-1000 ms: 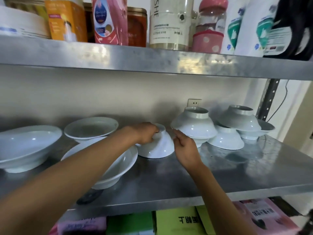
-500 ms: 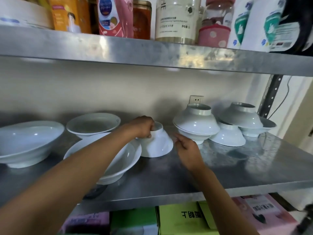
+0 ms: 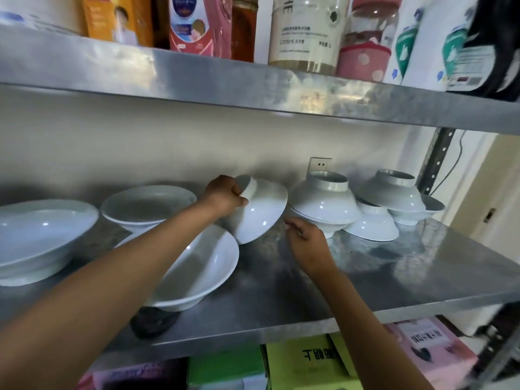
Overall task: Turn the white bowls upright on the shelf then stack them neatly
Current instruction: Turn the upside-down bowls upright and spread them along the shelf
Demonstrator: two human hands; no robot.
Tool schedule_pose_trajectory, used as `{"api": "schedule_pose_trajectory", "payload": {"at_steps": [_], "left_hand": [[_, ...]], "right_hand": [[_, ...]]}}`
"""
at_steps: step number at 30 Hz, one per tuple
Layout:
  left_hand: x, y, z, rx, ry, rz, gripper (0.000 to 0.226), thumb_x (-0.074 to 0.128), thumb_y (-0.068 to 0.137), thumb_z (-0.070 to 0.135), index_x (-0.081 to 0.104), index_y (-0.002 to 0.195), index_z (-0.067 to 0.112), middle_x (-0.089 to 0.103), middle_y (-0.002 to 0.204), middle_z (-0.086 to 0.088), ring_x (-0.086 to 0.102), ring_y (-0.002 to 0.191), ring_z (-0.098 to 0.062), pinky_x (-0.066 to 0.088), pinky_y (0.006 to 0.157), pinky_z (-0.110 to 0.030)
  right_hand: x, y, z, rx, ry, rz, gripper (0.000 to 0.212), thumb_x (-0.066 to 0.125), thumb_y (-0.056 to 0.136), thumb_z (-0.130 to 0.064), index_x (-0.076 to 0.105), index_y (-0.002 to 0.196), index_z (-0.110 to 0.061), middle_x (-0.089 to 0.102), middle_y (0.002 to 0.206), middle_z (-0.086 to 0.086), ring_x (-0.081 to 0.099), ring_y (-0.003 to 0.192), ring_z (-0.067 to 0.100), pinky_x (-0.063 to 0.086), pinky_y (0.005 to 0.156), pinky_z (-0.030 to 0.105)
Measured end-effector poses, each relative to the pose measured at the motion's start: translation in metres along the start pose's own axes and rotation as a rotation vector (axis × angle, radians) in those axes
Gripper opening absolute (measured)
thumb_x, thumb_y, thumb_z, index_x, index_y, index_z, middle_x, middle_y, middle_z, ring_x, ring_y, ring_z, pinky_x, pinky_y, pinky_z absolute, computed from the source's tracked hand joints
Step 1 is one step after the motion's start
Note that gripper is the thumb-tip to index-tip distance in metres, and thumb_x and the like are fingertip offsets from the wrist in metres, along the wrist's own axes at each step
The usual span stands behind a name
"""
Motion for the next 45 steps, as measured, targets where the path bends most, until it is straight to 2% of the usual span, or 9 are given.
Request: {"api": "schedule_pose_trajectory", "payload": {"at_steps": [7,11,14,19,24,30,37,41,45], "left_hand": [[-0.015,-0.021,0.02,-0.168,-0.609,0.165,0.019,0.071,0.083,0.011,0.053,0.08,0.005,0.042,0.067,-0.008,0.047,0.062,-0.019,0.058,0.063,-0.044],[-0.017,-0.024,0.025,-0.214,-0.78,0.18,0.027,0.072,0.082,0.011,0.049,0.07,0.006,0.043,0.064,-0.007,0.051,0.059,-0.022,0.059,0.059,-0.042],[-0.015,-0.029,0.027,-0.231,-0.889,0.125,0.024,0.075,0.081,0.011,0.06,0.089,-0.005,0.057,0.084,-0.017,0.064,0.081,-0.034,0.058,0.07,-0.054],[-0.017,-0.036,0.022,-0.17,-0.939,0.102,0.025,0.07,0.085,0.013,0.06,0.097,-0.007,0.063,0.092,-0.017,0.066,0.087,-0.029,0.06,0.071,-0.049],[-0.039,-0.035,0.004,-0.192,-0.264,0.211,0.021,0.052,0.092,0.018,0.067,0.083,0.007,0.069,0.089,-0.013,0.064,0.084,-0.028,0.054,0.07,-0.033],[-0.064,-0.046,-0.001,0.03,0.277,0.441,0.024,0.041,0.097,0.015,0.063,0.104,0.009,0.065,0.106,-0.01,0.058,0.098,-0.031,0.045,0.083,-0.037],[-0.057,-0.056,-0.009,0.202,0.414,0.365,0.028,0.037,0.1,0.019,0.058,0.115,0.008,0.061,0.118,-0.012,0.055,0.109,-0.032,0.047,0.088,-0.04],[-0.057,-0.059,-0.008,0.186,0.445,0.346,0.044,0.036,0.101,0.018,0.038,0.144,0.011,0.048,0.142,-0.012,0.048,0.127,-0.03,0.042,0.099,-0.037],[-0.055,-0.058,-0.006,0.302,0.529,0.322,0.048,0.03,0.1,0.019,0.033,0.146,0.006,0.037,0.151,-0.014,0.032,0.141,-0.029,0.035,0.109,-0.044]], "right_hand": [[0.009,0.022,-0.013,0.059,0.319,-0.071,0.036,0.039,0.091,-0.049,0.069,0.102,-0.034,0.071,0.104,-0.01,0.064,0.103,0.01,0.048,0.097,0.04],[-0.005,0.027,-0.031,0.077,0.6,-0.081,0.024,0.046,0.098,-0.031,0.07,0.092,-0.029,0.074,0.096,0.0,0.069,0.095,0.021,0.057,0.082,0.035],[-0.012,0.031,-0.041,0.031,0.679,-0.15,0.016,0.055,0.094,-0.012,0.063,0.108,-0.016,0.071,0.102,0.007,0.068,0.096,0.028,0.061,0.07,0.034],[-0.011,0.037,-0.049,-0.019,0.698,-0.159,0.02,0.054,0.093,-0.002,0.061,0.11,-0.012,0.069,0.093,-0.004,0.069,0.086,0.012,0.06,0.075,0.033],[-0.003,0.042,-0.044,-0.191,0.401,-0.099,0.024,0.056,0.091,-0.008,0.067,0.11,-0.019,0.07,0.097,-0.003,0.066,0.092,0.016,0.055,0.088,0.041],[0.004,0.043,-0.043,-0.302,0.263,-0.141,0.027,0.055,0.091,-0.009,0.068,0.109,-0.024,0.07,0.093,-0.012,0.066,0.085,0.008,0.053,0.084,0.033],[0.009,0.043,-0.043,-0.512,-0.09,-0.138,0.024,0.055,0.093,-0.008,0.067,0.114,-0.009,0.071,0.106,0.005,0.063,0.098,0.018,0.038,0.079,0.016],[0.016,0.046,-0.036,-0.582,-0.237,-0.162,0.021,0.054,0.09,-0.006,0.068,0.106,-0.007,0.071,0.103,0.009,0.063,0.098,0.025,0.043,0.081,0.022],[0.029,0.047,-0.028,-0.584,-0.399,-0.219,0.013,0.047,0.087,-0.007,0.061,0.085,-0.007,0.063,0.081,0.008,0.06,0.076,0.028,0.052,0.069,0.039]]}}
Point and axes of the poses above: each hand's wrist, its own y-axis towards the middle knuckle, its own x-axis out of the palm, z = x × y, the point moved 4 cm from there along y, towards the middle knuckle
